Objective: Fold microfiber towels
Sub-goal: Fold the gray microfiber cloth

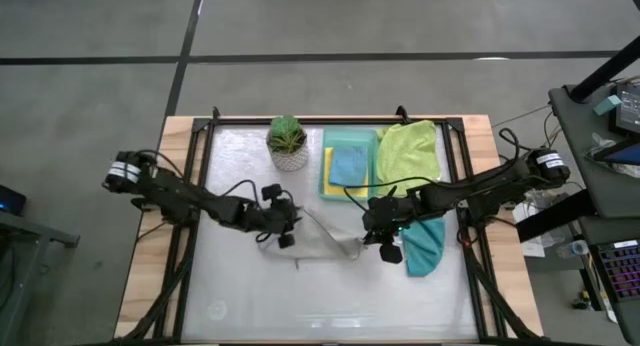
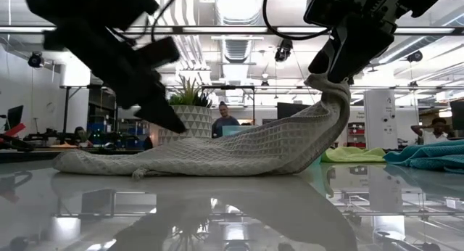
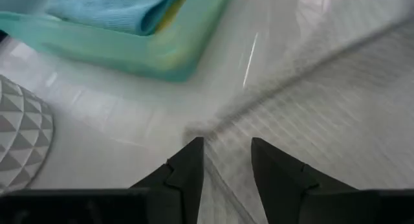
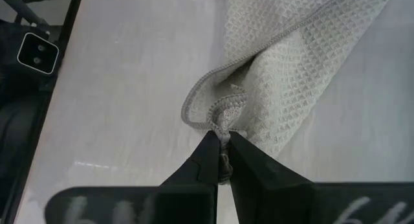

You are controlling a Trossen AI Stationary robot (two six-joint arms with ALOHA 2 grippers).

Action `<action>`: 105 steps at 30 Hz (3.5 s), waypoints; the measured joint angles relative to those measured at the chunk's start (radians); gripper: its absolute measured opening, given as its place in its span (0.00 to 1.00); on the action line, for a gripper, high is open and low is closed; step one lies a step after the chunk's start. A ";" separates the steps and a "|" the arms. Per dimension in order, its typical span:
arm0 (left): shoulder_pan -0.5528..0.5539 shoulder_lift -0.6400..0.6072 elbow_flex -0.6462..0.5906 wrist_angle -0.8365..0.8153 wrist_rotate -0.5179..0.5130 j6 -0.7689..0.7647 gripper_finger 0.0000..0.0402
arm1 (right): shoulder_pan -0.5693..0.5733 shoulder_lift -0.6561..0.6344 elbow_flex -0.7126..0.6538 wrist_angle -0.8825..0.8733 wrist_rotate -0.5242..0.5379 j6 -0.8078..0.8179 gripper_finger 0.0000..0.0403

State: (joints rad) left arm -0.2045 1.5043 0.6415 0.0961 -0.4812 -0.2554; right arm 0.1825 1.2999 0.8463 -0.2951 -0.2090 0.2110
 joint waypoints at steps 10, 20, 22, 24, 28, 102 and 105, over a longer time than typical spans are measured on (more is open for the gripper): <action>0.093 0.037 -0.001 0.031 0.137 0.013 0.28 | 0.000 0.000 0.000 -0.003 0.000 -0.003 0.03; 0.127 0.000 0.000 -0.010 0.217 0.086 0.28 | 0.000 0.000 -0.001 -0.006 0.000 -0.012 0.03; 0.135 -0.012 0.000 -0.039 0.226 0.087 0.28 | 0.000 0.000 -0.001 -0.006 0.001 -0.016 0.03; 0.146 -0.018 -0.001 -0.073 0.230 0.087 0.28 | 0.000 0.000 -0.001 -0.007 0.001 -0.027 0.03; 0.153 -0.019 -0.004 -0.065 0.233 0.086 0.28 | 0.000 0.000 -0.002 -0.006 0.001 -0.029 0.03; 0.151 0.079 -0.007 0.072 0.281 0.166 0.26 | 0.000 0.000 -0.015 0.009 0.002 -0.065 0.03; 0.151 0.081 -0.007 0.072 0.280 0.166 0.21 | 0.000 0.000 -0.017 0.009 0.002 -0.053 0.03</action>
State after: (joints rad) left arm -0.0535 1.5852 0.6342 0.1685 -0.2008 -0.0895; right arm 0.1825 1.2999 0.8295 -0.2859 -0.2075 0.1575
